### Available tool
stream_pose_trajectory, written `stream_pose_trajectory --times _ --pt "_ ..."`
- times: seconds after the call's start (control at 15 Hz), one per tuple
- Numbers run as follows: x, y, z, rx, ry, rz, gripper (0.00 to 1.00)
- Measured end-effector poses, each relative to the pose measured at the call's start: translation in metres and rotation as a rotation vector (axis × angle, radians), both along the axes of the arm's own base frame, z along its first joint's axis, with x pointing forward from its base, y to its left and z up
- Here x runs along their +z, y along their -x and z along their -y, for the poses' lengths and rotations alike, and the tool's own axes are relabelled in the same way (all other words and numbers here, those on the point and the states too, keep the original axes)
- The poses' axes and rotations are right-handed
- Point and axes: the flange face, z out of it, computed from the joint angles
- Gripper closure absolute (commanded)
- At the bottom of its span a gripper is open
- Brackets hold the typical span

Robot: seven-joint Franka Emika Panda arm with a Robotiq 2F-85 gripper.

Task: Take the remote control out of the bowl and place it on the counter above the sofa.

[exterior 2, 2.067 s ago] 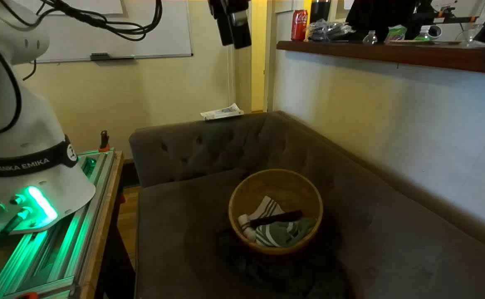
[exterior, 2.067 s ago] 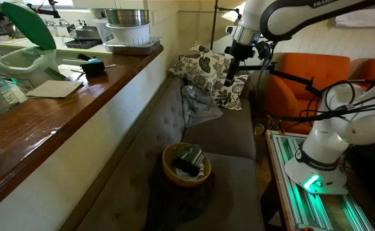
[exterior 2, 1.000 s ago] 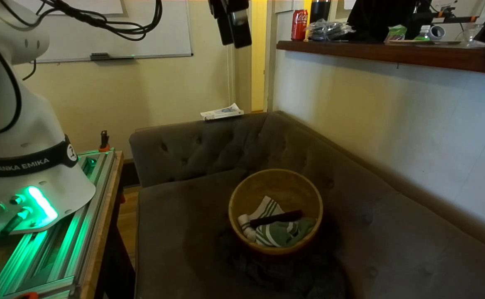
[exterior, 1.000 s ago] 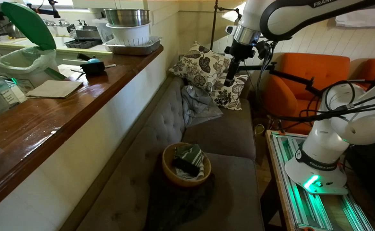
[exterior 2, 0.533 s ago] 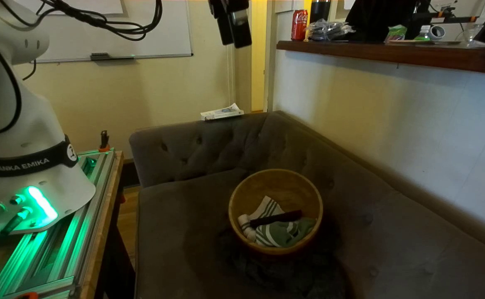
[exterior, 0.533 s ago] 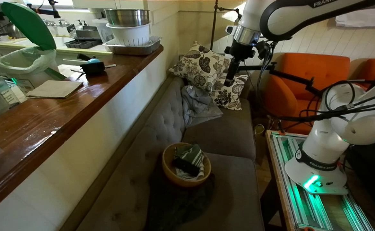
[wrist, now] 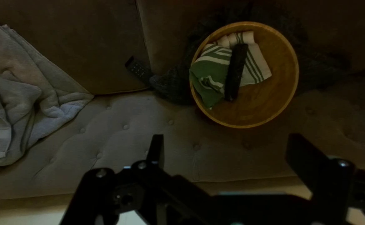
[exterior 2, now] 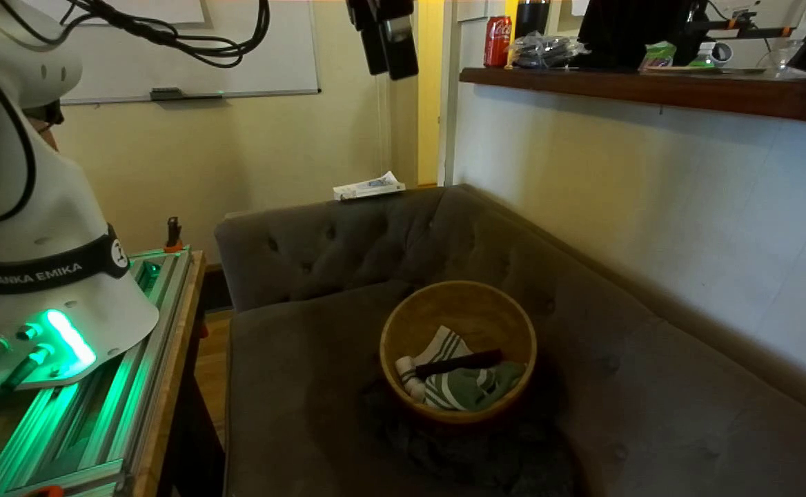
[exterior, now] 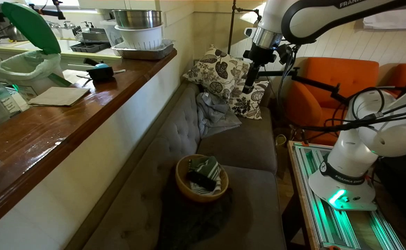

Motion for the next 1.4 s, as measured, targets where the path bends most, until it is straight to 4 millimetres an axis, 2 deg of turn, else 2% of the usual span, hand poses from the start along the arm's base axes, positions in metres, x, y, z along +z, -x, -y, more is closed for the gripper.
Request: stream_pose_trajectory --times 0.53,0.67,1.07,1.27,1.4 --pt "0.0 0.0 0.0 0.0 0.0 0.0 0.0" --pt "-0.004 -0.001 -0.006 0.008 -0.019 -0.014 0.0" --pt "-0.061 0.007 -0.074 0.106 -0.123 -0.124 0.0" --pt "-0.06 0.0 -0.106 0.149 -0.139 -0.115 0.0" --pt "-0.057 -0.002 -0.115 0.166 -0.139 -0.112 0.0"
